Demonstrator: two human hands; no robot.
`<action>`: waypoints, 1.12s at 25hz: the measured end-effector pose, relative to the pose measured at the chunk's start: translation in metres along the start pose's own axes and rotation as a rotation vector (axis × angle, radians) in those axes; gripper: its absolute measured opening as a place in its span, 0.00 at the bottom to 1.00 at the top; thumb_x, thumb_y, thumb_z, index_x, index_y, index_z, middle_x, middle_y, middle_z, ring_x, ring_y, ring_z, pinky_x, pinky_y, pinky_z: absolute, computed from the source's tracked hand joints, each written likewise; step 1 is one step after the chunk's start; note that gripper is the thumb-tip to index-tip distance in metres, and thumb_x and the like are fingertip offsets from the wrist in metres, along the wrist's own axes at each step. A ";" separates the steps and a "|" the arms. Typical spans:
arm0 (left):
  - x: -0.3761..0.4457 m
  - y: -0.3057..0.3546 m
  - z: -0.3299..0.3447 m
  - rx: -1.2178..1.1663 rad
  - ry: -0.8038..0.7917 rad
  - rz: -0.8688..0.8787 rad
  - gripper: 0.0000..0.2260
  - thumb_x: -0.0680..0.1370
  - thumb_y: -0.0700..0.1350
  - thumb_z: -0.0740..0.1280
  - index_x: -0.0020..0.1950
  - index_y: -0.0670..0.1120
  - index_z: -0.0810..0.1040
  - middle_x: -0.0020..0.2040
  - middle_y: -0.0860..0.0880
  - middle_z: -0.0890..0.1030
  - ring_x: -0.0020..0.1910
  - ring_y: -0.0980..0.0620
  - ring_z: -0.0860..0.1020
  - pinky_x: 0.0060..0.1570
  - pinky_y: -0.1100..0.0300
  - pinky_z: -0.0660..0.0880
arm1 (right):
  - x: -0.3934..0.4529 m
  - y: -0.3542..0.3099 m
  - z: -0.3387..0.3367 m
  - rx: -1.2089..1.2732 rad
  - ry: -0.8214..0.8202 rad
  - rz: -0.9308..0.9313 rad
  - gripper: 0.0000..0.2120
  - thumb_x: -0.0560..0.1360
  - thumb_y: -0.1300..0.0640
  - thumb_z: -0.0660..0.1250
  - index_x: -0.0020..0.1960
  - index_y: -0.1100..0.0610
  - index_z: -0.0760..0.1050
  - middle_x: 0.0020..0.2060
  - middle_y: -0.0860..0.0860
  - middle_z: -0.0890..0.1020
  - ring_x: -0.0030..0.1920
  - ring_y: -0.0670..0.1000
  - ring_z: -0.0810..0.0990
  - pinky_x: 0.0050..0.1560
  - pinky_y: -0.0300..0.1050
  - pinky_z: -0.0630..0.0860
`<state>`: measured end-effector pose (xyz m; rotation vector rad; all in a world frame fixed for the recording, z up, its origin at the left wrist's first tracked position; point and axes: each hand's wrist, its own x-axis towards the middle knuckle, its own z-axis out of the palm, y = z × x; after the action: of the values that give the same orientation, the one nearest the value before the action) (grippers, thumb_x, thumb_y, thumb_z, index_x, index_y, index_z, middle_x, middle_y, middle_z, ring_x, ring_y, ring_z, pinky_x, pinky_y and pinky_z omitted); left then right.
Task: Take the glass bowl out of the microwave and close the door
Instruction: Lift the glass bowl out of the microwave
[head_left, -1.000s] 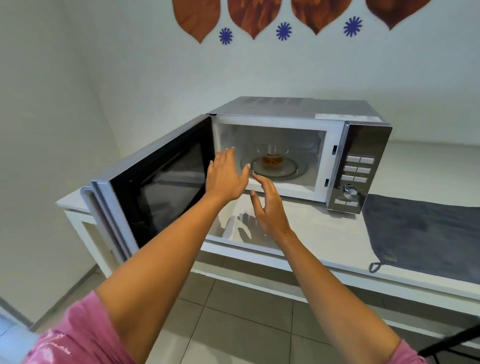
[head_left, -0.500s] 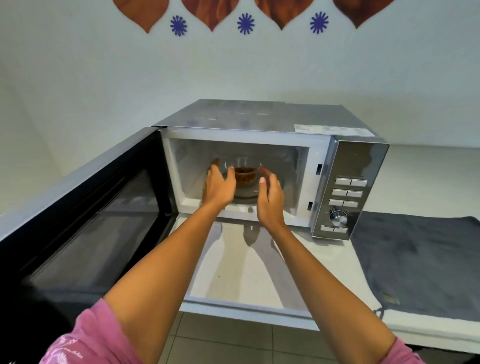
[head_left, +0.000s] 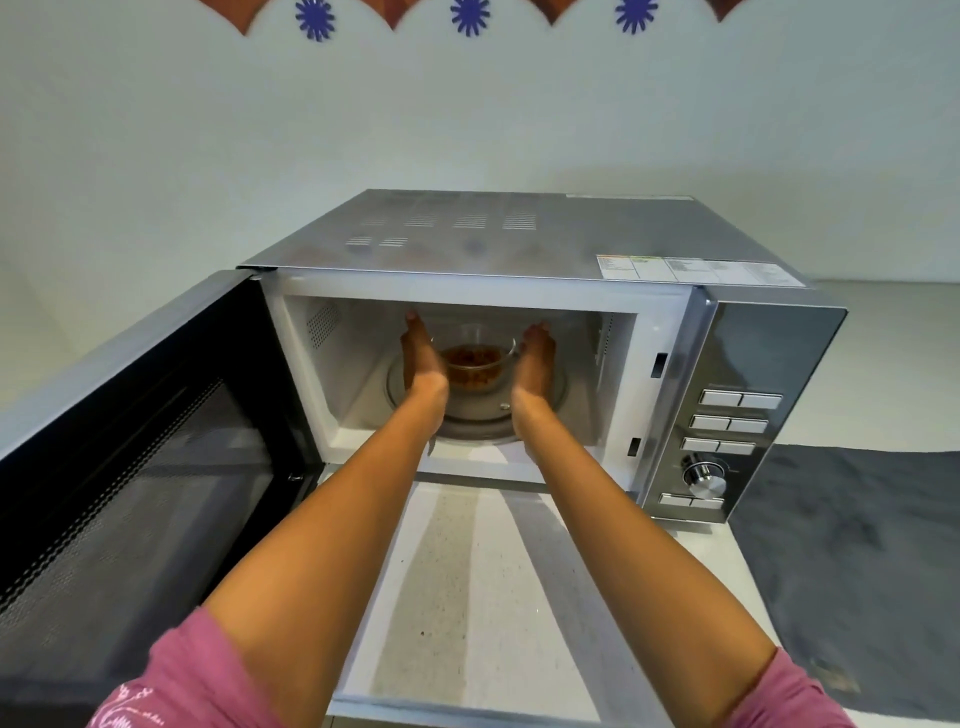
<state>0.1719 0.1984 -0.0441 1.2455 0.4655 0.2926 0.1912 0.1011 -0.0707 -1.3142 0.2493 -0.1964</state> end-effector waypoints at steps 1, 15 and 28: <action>0.002 -0.002 0.001 -0.068 -0.025 -0.005 0.31 0.80 0.65 0.46 0.77 0.48 0.61 0.75 0.45 0.67 0.72 0.45 0.66 0.61 0.56 0.61 | 0.003 0.002 0.003 0.017 -0.012 0.008 0.28 0.83 0.38 0.46 0.68 0.55 0.73 0.64 0.55 0.78 0.67 0.58 0.75 0.73 0.55 0.65; -0.011 -0.010 0.012 -0.310 -0.042 -0.156 0.37 0.76 0.71 0.48 0.77 0.49 0.60 0.75 0.45 0.67 0.70 0.42 0.68 0.62 0.52 0.65 | -0.012 0.007 0.018 0.261 -0.093 0.254 0.36 0.81 0.32 0.46 0.78 0.54 0.63 0.73 0.58 0.73 0.71 0.60 0.73 0.63 0.49 0.69; -0.112 -0.004 0.010 -0.323 -0.054 -0.155 0.36 0.76 0.71 0.47 0.78 0.52 0.56 0.77 0.46 0.62 0.73 0.41 0.63 0.68 0.46 0.63 | -0.083 -0.009 -0.034 0.267 -0.077 0.216 0.33 0.81 0.32 0.46 0.79 0.50 0.61 0.73 0.54 0.72 0.61 0.54 0.76 0.56 0.48 0.77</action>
<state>0.0785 0.1379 -0.0251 0.8957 0.4461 0.1928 0.1015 0.0909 -0.0643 -1.0199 0.2873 0.0044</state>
